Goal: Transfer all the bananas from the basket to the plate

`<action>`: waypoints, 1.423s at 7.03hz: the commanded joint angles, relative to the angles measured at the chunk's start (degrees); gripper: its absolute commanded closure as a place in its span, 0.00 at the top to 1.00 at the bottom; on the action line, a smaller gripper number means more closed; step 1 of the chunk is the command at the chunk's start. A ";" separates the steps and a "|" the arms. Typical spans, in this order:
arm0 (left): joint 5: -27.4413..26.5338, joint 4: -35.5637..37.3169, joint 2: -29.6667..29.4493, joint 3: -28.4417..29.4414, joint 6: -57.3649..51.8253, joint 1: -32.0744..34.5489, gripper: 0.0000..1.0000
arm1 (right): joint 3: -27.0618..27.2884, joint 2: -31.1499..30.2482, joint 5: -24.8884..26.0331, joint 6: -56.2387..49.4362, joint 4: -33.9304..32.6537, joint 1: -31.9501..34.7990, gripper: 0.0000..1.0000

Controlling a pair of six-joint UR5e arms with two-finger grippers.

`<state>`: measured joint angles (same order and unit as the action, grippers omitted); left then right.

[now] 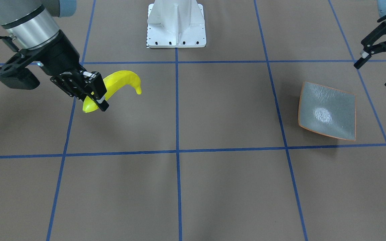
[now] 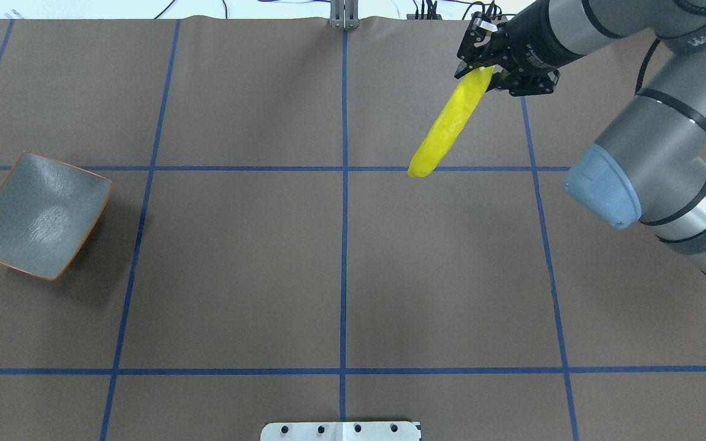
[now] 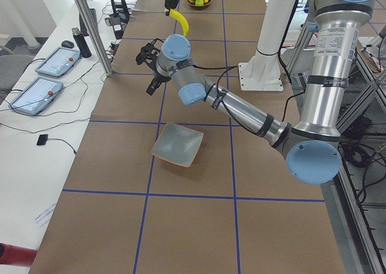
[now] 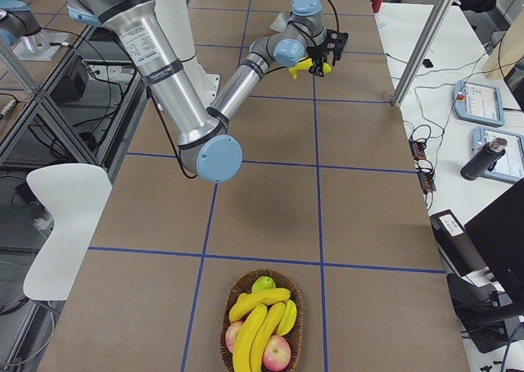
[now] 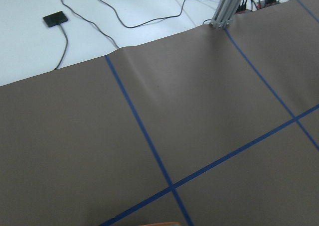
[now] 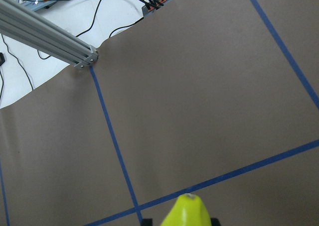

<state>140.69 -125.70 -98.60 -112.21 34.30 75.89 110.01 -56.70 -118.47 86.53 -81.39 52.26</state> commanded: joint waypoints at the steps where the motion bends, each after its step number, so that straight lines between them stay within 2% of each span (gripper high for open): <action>1: 0.02 -2.44 -5.70 -0.11 6.39 -6.94 1.00 | 0.38 4.38 1.23 0.74 0.35 -4.78 0.00; 4: -0.33 -2.27 -13.00 1.11 11.23 -13.65 1.00 | -0.06 5.98 2.37 -0.22 8.33 -9.54 0.00; 5: -0.24 -2.36 -13.89 0.94 11.15 -17.15 1.00 | -0.24 6.85 2.46 -0.23 10.44 -10.94 0.00; 7: -0.33 -2.97 -15.56 0.42 11.14 -23.57 1.00 | -0.41 8.35 4.56 -0.31 10.64 -12.88 0.00; 8: -0.24 -3.06 -16.09 0.24 11.14 -25.08 1.00 | -0.67 8.36 5.26 -0.40 12.20 -13.67 0.00; 10: -0.15 -8.04 -16.18 0.50 11.23 -28.50 1.00 | -1.29 8.36 6.06 -0.23 14.67 -14.64 0.00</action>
<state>140.50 -131.06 -114.66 -111.85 45.50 49.67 108.96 -48.38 -113.04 86.22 -68.09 38.26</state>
